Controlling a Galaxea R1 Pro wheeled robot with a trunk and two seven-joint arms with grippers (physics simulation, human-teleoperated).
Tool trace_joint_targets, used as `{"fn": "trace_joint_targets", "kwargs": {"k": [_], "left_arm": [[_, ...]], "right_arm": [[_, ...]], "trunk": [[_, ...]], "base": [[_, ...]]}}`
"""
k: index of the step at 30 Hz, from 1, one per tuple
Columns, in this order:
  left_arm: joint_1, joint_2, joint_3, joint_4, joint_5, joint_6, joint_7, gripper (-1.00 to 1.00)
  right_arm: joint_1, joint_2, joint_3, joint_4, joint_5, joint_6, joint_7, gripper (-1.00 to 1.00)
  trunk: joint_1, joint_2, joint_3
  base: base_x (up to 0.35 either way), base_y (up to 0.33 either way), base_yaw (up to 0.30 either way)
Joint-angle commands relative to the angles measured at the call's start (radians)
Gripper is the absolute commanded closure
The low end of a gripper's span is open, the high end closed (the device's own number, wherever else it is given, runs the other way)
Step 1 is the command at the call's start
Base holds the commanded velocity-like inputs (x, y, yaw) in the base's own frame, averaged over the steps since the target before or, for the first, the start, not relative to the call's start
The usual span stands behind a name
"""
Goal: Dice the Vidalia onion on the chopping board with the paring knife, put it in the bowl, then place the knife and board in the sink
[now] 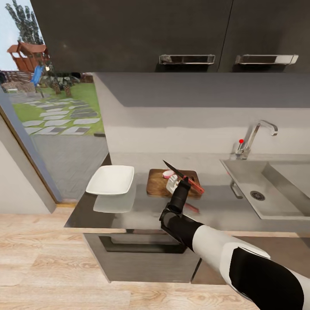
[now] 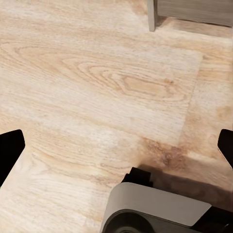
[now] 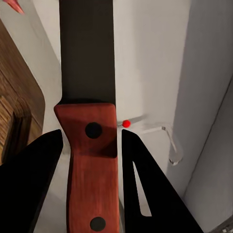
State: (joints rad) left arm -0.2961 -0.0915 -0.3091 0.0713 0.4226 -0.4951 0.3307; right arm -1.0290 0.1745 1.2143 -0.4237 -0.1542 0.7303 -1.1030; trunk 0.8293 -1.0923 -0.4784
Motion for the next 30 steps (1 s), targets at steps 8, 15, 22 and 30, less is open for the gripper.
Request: {"fn": "trace_joint_targets", "kwargs": {"k": [8,15,22,30], "left_arm": [[-0.002,-0.001,-0.008,0.004,0.005,-0.005,0.002,-1.00],[-0.002,-0.001,-0.008,0.004,0.005,-0.005,0.002,-1.00],[-0.002,-0.002,-0.008,0.004,0.005,-0.005,0.002,-1.00],[-0.002,-0.002,-0.008,0.004,0.005,-0.005,0.002,-1.00]], "right_arm": [[-0.002,0.000,0.008,0.011,-0.012,0.007,0.004,1.00],[-0.002,0.000,0.007,0.016,-0.014,0.004,0.071,1.00],[-0.002,0.000,0.008,0.016,-0.015,0.004,0.075,1.00],[-0.002,0.000,0.010,0.017,-0.018,0.004,0.089,1.00]], "trunk": [[0.000,-0.001,-0.001],[0.000,-0.001,-0.001],[0.000,-0.001,-0.001],[0.000,-0.001,-0.001]], "base": [[0.014,0.001,0.000],[0.000,0.000,0.000],[0.000,0.000,0.000],[0.000,0.000,0.000]]}}
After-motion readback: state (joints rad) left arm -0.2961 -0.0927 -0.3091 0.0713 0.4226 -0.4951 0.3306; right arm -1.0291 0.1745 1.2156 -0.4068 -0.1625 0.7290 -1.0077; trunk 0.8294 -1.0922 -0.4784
